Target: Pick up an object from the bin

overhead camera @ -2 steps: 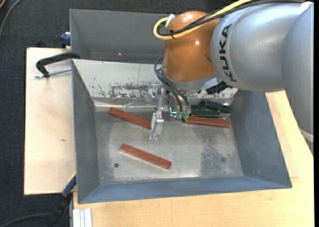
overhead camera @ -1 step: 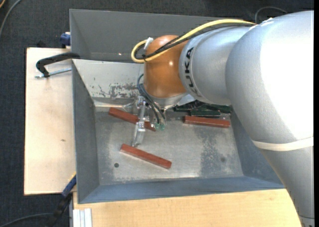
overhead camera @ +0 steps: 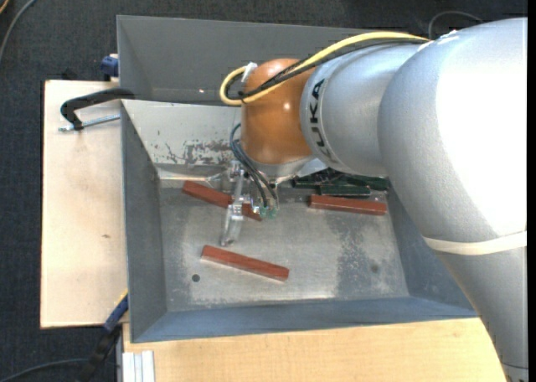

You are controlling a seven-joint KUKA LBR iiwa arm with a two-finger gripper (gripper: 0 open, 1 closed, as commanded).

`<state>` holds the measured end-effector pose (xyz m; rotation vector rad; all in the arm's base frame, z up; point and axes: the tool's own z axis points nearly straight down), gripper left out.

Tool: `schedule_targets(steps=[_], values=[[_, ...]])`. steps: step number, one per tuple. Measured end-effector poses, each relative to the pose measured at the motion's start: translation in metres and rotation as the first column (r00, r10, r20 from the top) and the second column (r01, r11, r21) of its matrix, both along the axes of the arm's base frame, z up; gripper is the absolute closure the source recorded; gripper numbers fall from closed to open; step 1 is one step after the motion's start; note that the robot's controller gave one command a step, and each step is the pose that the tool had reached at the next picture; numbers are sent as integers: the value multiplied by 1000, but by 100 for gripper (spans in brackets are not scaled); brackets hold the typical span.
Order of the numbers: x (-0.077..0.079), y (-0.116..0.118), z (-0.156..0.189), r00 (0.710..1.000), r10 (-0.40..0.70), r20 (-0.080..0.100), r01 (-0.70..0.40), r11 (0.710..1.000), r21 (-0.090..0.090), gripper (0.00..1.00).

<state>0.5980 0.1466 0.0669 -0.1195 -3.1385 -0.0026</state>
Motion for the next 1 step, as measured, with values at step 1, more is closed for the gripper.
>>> schedule_targets(steps=[1], values=[[1,1,1,1000,0,3,0,1000,1,0]])
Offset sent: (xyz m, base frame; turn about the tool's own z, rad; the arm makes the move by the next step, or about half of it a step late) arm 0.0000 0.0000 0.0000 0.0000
